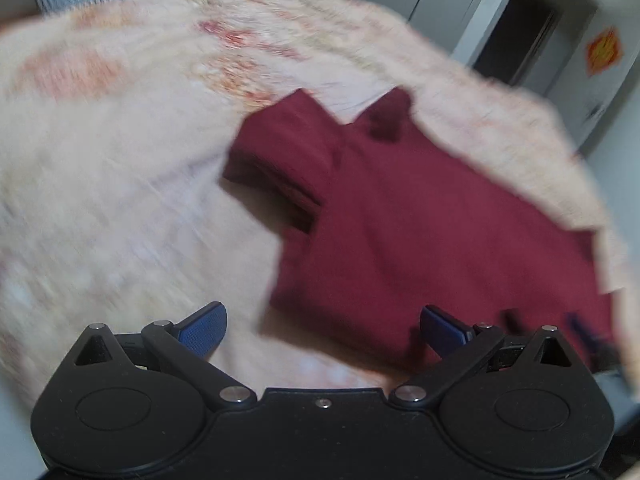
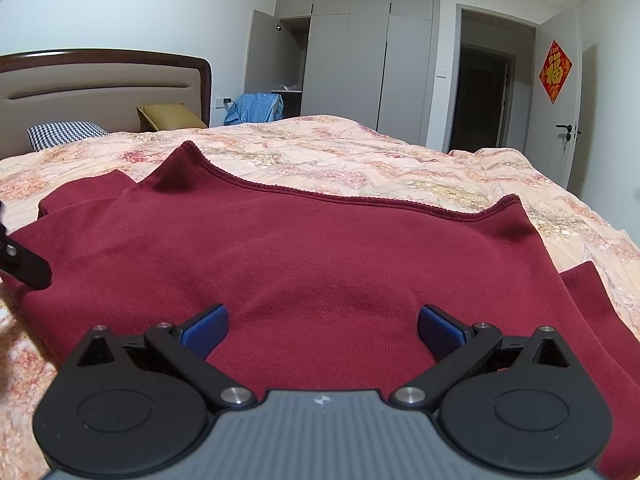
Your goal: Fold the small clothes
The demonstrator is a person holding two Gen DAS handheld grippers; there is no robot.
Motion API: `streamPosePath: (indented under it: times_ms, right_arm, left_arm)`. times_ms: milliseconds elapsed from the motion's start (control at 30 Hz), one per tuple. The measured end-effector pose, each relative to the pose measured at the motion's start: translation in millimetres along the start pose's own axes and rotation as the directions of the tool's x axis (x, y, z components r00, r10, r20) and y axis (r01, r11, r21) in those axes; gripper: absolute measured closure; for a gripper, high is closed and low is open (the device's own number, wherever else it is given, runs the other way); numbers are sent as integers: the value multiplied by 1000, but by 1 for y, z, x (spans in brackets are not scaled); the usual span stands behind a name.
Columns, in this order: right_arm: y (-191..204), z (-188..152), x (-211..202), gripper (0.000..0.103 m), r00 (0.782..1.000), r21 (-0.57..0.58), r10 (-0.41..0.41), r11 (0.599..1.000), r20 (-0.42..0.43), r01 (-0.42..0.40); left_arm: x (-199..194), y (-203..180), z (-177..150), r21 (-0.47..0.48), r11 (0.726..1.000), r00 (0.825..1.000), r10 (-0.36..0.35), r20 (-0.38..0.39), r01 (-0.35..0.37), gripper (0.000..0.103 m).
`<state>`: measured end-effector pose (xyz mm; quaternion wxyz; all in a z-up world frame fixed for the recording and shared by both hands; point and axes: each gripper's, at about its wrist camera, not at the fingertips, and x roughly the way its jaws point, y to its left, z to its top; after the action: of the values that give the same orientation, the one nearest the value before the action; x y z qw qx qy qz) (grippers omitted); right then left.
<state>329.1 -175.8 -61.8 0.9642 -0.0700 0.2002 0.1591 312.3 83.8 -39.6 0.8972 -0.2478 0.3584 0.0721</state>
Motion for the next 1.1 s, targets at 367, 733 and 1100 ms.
streamPosePath:
  times_ms: [367, 733, 1100]
  right_arm:
    - [-2, 1, 2, 0, 1000, 12, 9, 1000, -8, -9]
    - [-3, 1, 1, 0, 1000, 10, 8, 1000, -8, -8]
    - [-3, 0, 2, 0, 1000, 11, 9, 1000, -8, -9]
  left_arm:
    - [5, 9, -21, -158, 968, 976, -178, 124, 196, 25]
    - [40, 4, 2, -169, 964, 966, -172, 195, 206, 33]
    - [58, 8, 14, -142, 970, 960, -164, 227, 200, 58]
